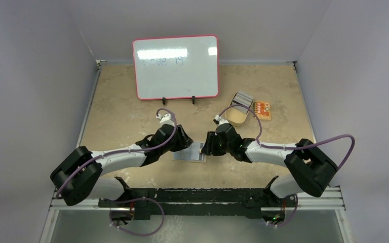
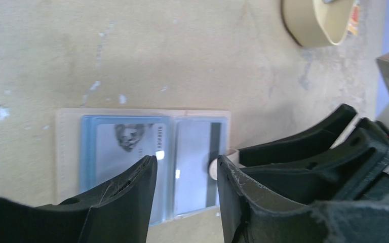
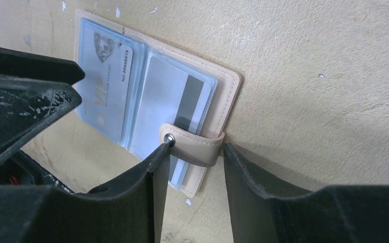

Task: Put the credit cards into the card holder
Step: Turn over the card slot in the card holder.

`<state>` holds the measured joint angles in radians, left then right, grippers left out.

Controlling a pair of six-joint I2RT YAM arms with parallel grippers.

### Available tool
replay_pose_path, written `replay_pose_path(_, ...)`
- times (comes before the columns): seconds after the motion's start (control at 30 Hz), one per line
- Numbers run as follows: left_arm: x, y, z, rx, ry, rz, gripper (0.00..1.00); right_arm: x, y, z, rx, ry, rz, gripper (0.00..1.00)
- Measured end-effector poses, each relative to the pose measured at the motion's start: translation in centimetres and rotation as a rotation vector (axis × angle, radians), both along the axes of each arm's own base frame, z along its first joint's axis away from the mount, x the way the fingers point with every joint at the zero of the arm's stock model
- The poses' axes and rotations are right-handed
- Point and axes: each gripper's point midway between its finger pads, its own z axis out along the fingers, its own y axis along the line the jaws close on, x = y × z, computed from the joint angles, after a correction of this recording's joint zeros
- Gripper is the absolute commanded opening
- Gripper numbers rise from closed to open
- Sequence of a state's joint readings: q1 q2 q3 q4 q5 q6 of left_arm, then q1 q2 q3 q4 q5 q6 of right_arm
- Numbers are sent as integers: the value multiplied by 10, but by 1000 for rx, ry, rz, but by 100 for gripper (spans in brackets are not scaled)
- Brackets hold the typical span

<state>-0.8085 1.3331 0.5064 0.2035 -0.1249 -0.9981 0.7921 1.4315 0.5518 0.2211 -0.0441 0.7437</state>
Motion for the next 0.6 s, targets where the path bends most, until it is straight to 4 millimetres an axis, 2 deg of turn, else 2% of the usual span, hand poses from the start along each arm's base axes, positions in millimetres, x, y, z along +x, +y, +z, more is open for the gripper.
replay_pose_path(0.3,-3,37,-21,168,32,91,48,0,0,0,-2,-3,8,45)
replay_pose_path(0.6,-4,42,-28,199,46,100,48,0,0,0,-4,-5,11,45)
